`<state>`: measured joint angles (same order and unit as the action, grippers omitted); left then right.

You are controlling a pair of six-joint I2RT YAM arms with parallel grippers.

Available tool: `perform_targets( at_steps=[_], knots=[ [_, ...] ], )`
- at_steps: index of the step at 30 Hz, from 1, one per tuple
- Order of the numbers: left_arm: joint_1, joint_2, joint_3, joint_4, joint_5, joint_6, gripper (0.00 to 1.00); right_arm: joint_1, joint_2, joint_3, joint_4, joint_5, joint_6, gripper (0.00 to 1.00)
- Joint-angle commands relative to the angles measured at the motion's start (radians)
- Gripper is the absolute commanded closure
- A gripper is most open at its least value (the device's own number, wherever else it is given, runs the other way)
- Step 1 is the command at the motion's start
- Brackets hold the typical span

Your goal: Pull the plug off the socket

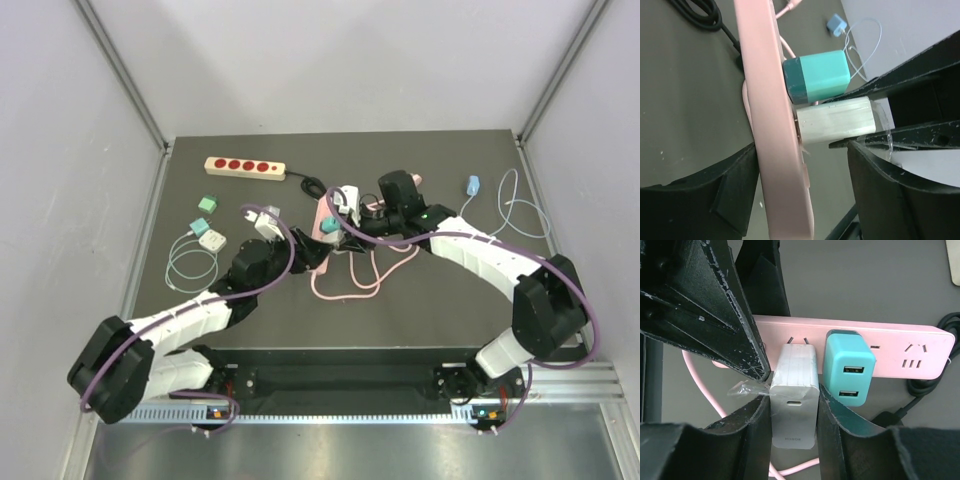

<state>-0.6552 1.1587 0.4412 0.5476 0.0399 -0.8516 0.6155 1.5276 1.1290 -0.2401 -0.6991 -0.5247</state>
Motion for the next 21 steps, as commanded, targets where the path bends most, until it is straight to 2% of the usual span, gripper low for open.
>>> perform_targets(
  at_steps=[1,10,19,21],
  knots=[
    [0.019,-0.034,0.044,-0.072,0.099,0.043,0.25,0.026,-0.018,0.063,0.041,-0.045,-0.037,1.0],
    [0.051,-0.01,0.105,-0.265,0.179,0.125,0.22,0.026,-0.021,0.081,-0.007,-0.028,-0.107,1.0],
    [0.072,0.067,0.129,-0.295,0.264,0.123,0.18,0.026,-0.034,0.075,-0.021,-0.036,-0.138,1.0],
    [0.072,0.085,0.139,-0.282,0.285,0.121,0.22,0.026,-0.032,0.075,-0.021,-0.034,-0.139,1.0]
  ],
)
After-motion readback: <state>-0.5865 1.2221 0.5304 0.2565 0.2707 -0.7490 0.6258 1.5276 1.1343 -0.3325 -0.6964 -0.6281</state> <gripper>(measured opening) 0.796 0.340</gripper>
